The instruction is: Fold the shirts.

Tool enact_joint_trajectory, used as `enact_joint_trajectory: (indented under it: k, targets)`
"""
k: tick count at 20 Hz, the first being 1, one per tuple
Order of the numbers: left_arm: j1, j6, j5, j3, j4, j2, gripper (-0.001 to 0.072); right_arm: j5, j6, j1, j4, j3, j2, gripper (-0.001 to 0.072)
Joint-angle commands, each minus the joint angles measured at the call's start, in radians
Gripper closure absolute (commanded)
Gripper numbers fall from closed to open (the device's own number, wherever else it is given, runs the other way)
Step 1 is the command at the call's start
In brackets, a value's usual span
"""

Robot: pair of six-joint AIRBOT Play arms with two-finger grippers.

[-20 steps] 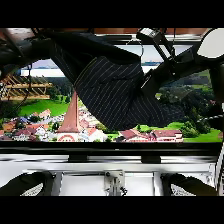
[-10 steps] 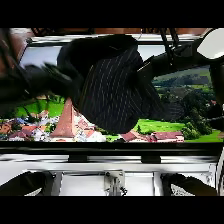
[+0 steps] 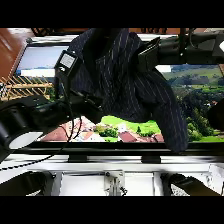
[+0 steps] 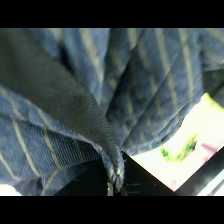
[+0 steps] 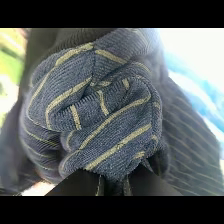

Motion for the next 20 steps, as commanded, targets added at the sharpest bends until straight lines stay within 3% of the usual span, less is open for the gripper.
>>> enact_joint_trajectory:
  k: [1, 5, 8, 11, 16, 17, 18, 19, 20]
  targets:
    - [-0.013, -0.001, 0.192, -0.012, -0.013, -0.026, 0.0645, -0.024, -0.011, 0.0, 0.044, 0.001, 0.011, 0.0613]
    - [-0.014, 0.0, 0.449, 0.032, -0.015, -0.023, 0.0644, -0.023, -0.037, 0.0, 0.084, 0.001, 0.011, 0.0613]
    - [0.008, 0.018, 0.476, 0.124, -0.014, -0.021, 0.0644, -0.027, -0.073, 0.0, 0.14, 0.001, 0.012, 0.0613]
    - [0.042, 0.018, 0.347, 0.171, -0.014, -0.008, 0.0643, -0.117, -0.116, 0.0, 0.124, 0.001, 0.029, 0.0613]
    - [0.036, 0.019, -0.064, 0.168, -0.018, -0.004, 0.0635, -0.285, -0.132, 0.0, 0.121, 0.001, 0.061, 0.0613]
    - [0.032, 0.019, -0.104, 0.168, -0.019, -0.003, 0.0507, -0.288, -0.144, 0.0, 0.121, 0.001, 0.064, 0.0613]
    - [0.029, 0.023, -0.113, 0.169, -0.019, 0.0, 0.0225, -0.286, -0.145, 0.0, 0.122, 0.001, 0.065, 0.0613]
    - [0.028, 0.022, -0.104, 0.171, -0.018, 0.006, -0.0013, -0.281, -0.145, 0.0, 0.122, 0.001, 0.066, 0.0613]
    - [0.029, 0.031, -0.093, 0.18, -0.018, 0.013, -0.0013, -0.272, -0.145, 0.0, 0.124, 0.001, 0.066, 0.0613]
